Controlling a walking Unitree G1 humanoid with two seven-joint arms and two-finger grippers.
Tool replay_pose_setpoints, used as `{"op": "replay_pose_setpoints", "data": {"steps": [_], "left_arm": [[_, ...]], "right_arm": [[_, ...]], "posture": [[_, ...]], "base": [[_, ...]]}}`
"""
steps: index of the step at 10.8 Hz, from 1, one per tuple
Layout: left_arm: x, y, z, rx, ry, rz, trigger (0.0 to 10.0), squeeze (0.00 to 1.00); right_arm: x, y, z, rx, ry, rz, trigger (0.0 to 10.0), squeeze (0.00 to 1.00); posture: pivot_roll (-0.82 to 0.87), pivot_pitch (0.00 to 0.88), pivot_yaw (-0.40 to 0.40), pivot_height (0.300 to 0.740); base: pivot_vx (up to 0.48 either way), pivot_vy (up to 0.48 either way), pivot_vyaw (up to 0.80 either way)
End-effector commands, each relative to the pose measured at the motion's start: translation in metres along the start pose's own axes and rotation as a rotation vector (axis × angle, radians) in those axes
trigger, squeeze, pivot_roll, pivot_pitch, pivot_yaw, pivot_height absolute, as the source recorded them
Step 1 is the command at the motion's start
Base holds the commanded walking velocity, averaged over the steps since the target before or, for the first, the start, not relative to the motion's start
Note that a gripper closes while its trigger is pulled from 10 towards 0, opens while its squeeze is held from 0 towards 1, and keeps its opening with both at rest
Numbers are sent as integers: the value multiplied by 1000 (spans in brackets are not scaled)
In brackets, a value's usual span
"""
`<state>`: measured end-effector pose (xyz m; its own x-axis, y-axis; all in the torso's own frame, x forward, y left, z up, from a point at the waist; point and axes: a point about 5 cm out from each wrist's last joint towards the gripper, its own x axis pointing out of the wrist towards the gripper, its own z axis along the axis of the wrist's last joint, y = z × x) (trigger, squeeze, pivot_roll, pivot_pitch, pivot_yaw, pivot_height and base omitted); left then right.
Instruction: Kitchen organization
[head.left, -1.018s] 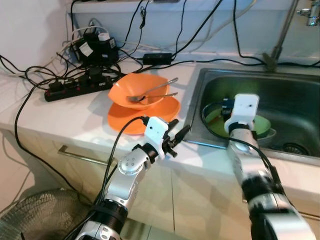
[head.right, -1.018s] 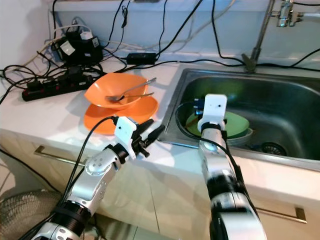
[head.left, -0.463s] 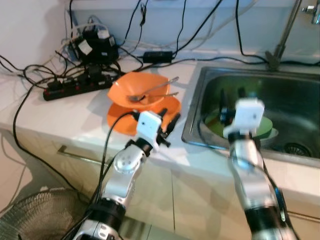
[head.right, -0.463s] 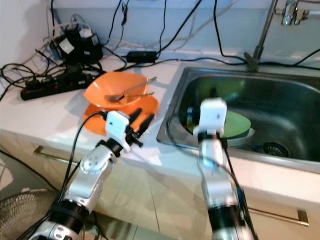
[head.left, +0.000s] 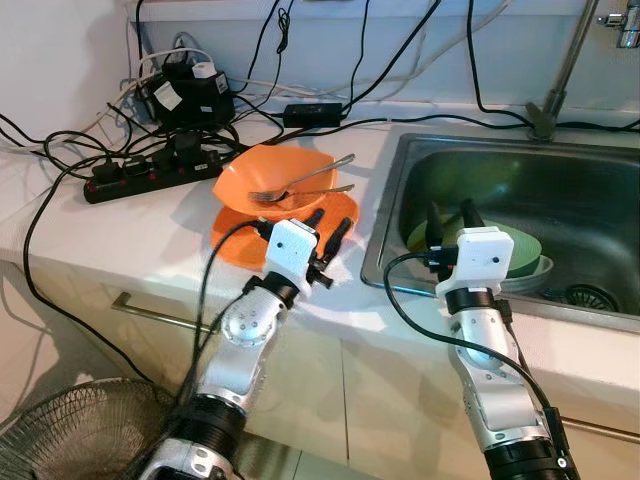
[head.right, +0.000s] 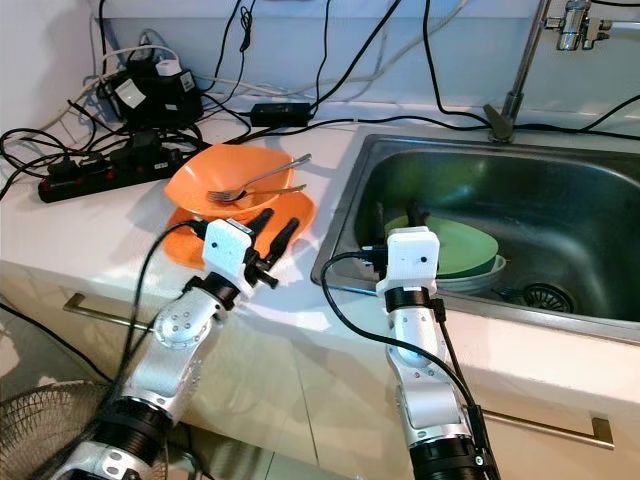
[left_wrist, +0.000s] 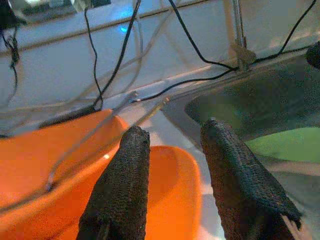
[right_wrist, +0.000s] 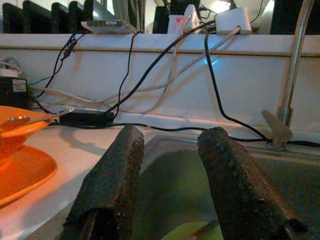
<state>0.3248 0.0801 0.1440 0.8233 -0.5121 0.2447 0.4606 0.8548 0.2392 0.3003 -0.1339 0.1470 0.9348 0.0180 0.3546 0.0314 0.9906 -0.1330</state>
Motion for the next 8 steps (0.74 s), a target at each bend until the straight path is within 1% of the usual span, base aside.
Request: {"op": "replay_pose_setpoints", "data": {"steps": [1, 3, 4, 5, 6, 7, 8], "left_arm": [[10, 2, 9, 137, -11, -27, 10000, 0], [32, 2, 24, 462, 0, -110, 10000, 0], [40, 2, 28, 531, 2, -125, 10000, 0], [46, 3, 27, 567, 32, -140, 10000, 1000], [51, 3, 22, 608, 76, -169, 10000, 1000], [54, 3, 21, 644, 93, -164, 10000, 1000], [60, 5, 18, 708, 137, -155, 10000, 0]], "right_arm": [[-3, 5, -3, 10, 26, 12, 10000, 0], [-3, 7, -5, 13, 36, 8, 10000, 0], [-3, 7, -5, 13, 38, 6, 10000, 0], [-3, 7, -5, 14, 40, 2, 10000, 0], [-2, 7, -5, 14, 41, 0, 10000, 0], [-2, 7, -5, 14, 43, -2, 10000, 0], [-2, 6, -6, 14, 47, -7, 10000, 0]], "posture": [[32, 0, 118, 740], [31, 0, 123, 740], [29, 0, 126, 740], [29, 0, 127, 740], [25, 0, 130, 740], [25, 0, 130, 740], [29, 0, 128, 740]], "base": [[0, 0, 0], [0, 0, 0], [0, 0, 0], [0, 0, 0], [0, 0, 0], [0, 0, 0], [0, 0, 0]]}}
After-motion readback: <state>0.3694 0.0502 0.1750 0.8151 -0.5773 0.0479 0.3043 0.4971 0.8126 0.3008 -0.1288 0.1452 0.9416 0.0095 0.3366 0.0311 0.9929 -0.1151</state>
